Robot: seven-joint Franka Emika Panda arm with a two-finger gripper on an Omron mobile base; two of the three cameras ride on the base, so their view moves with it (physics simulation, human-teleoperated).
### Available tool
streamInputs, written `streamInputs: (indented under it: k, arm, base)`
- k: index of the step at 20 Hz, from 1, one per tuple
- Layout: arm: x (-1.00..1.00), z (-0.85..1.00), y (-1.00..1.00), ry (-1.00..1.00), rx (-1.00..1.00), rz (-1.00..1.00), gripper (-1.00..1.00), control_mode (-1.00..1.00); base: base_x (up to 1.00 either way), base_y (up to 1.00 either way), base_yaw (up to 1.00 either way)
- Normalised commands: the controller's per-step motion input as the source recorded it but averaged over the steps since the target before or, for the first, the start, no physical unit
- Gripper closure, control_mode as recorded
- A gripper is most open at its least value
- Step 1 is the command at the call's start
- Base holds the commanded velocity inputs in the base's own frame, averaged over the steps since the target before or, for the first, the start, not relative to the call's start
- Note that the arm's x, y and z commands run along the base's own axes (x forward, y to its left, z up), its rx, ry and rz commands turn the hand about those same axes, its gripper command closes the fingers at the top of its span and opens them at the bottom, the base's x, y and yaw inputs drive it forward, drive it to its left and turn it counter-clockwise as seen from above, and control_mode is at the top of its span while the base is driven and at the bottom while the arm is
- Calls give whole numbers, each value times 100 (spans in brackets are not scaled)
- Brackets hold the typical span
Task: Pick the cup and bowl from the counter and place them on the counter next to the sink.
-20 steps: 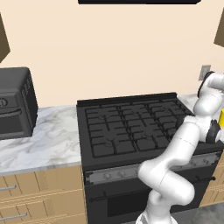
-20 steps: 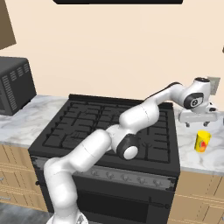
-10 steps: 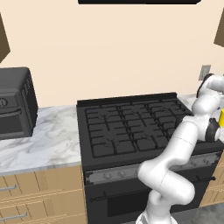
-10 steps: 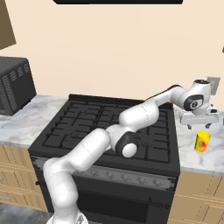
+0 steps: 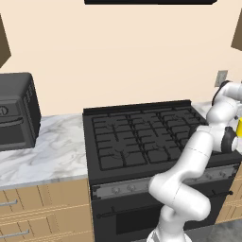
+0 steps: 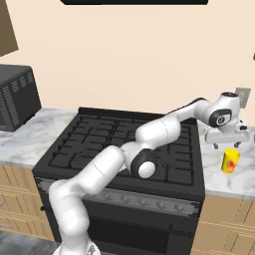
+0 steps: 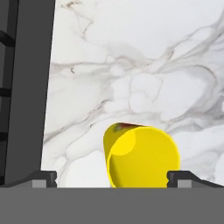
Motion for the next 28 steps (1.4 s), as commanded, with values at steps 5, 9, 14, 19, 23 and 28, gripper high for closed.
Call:
streamInputs:
  k: [5, 9, 14, 19, 23, 28]
  arm:
    - [0, 0, -6, 3, 3, 0, -100, -100]
    - [1, -3, -5, 2, 3, 0, -100, -100]
    - [4, 0, -4, 1, 2, 0, -100, -100]
    - [5, -3, 0, 1, 2, 0, -100, -100]
    - [2, -12, 0, 3, 2, 0, -100, -100]
    - [0, -17, 0, 4, 2, 0, -100, -100]
  base:
    - [0, 0, 0]
    - [0, 0, 0]
    - [0, 0, 0]
    - [0, 0, 0]
    - [0, 0, 0]
    - [0, 0, 0]
